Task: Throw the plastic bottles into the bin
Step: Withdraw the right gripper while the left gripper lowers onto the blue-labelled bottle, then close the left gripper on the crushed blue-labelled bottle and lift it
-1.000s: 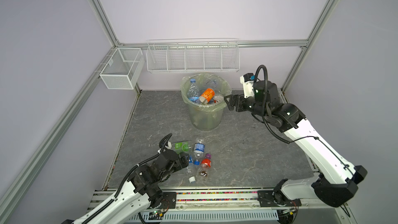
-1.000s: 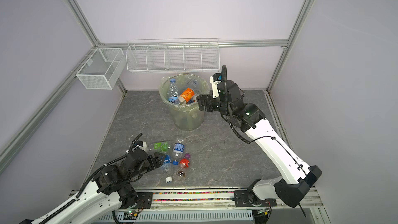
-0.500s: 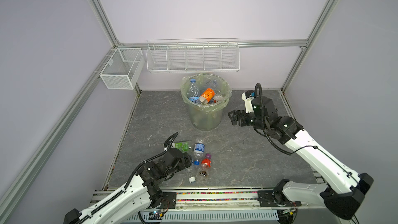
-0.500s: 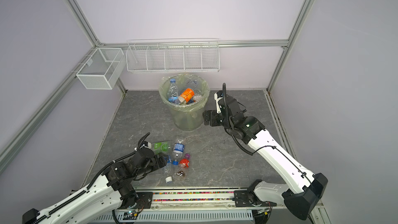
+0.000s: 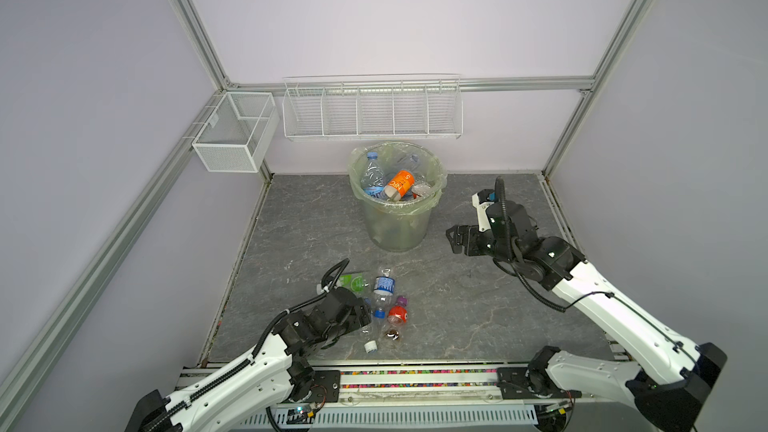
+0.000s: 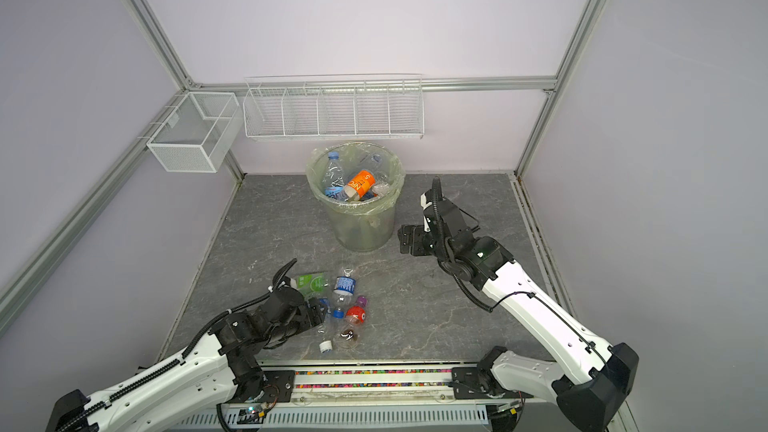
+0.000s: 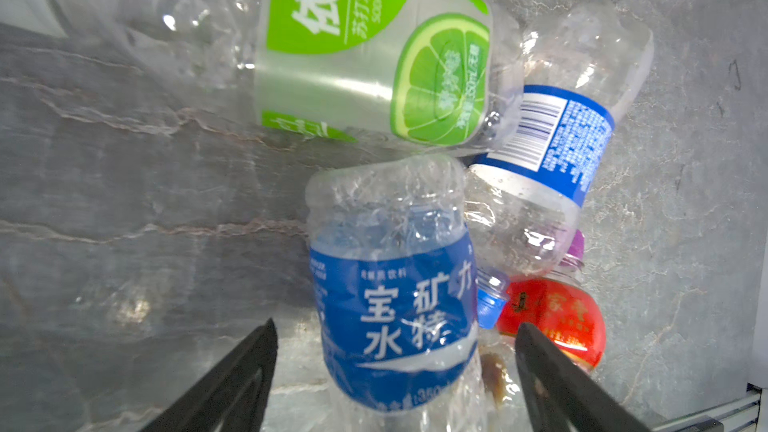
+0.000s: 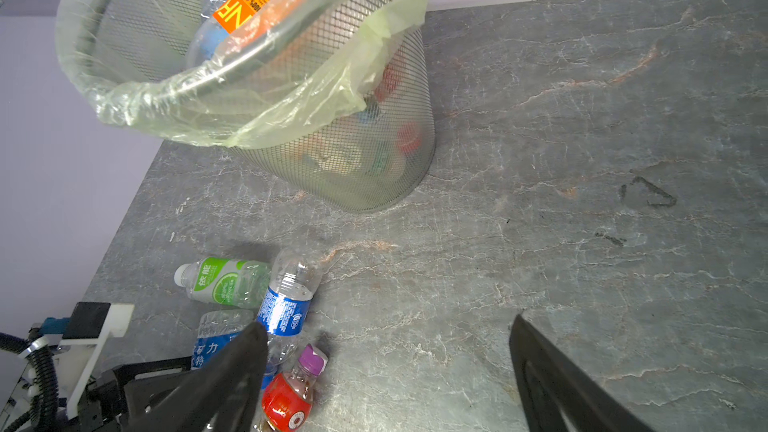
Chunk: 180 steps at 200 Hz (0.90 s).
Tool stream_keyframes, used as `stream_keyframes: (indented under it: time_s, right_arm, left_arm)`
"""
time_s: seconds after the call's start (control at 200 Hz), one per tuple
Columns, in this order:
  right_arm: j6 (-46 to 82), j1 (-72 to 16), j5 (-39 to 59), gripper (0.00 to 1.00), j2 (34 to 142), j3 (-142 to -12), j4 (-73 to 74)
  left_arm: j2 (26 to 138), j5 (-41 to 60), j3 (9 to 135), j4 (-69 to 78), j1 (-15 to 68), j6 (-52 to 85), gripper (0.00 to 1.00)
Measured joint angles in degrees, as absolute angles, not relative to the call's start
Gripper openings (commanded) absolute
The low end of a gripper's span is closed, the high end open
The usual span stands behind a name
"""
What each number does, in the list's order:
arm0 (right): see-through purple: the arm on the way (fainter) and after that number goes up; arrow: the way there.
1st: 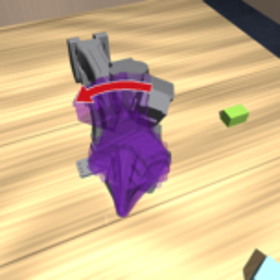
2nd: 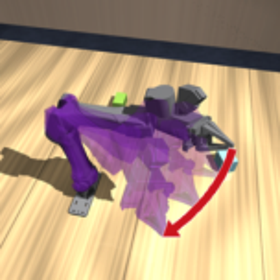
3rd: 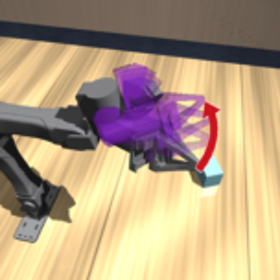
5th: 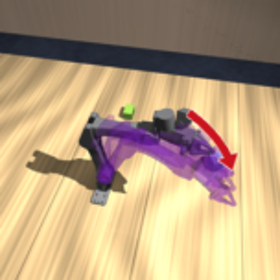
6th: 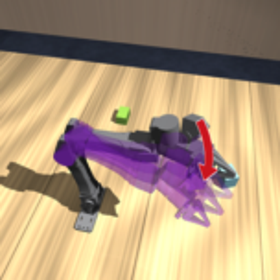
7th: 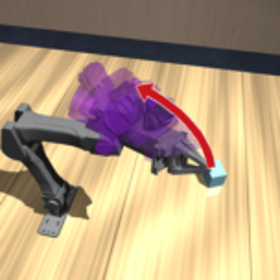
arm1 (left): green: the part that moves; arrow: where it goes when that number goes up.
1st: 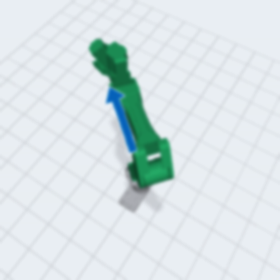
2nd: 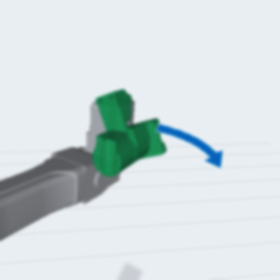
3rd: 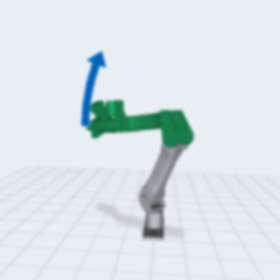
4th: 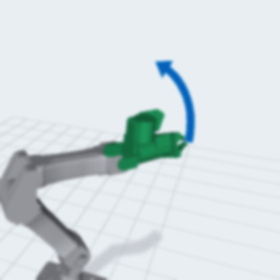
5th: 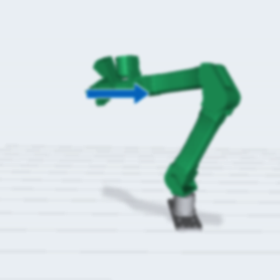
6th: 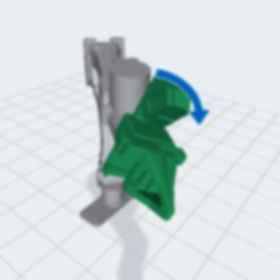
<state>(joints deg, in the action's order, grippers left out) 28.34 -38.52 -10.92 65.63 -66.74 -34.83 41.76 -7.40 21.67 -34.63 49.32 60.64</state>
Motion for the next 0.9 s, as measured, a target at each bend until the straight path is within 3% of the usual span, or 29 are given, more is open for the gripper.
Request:
stream_keyframes:
  time_s: [0.455, 0.9]
  right_arm:
    - [30.00, -38.50, -11.79, 0.93, 63.75, -64.64, -34.74]
    - [30.26, -38.50, -12.21, 0.93, 63.59, -64.25, -34.61]
  left_arm:
    - [45.43, -6.35, 19.16, -30.81, 49.54, 62.57, 0.78]
    - [43.18, -7.49, 17.89, -29.82, 49.56, 64.82, 0.36]
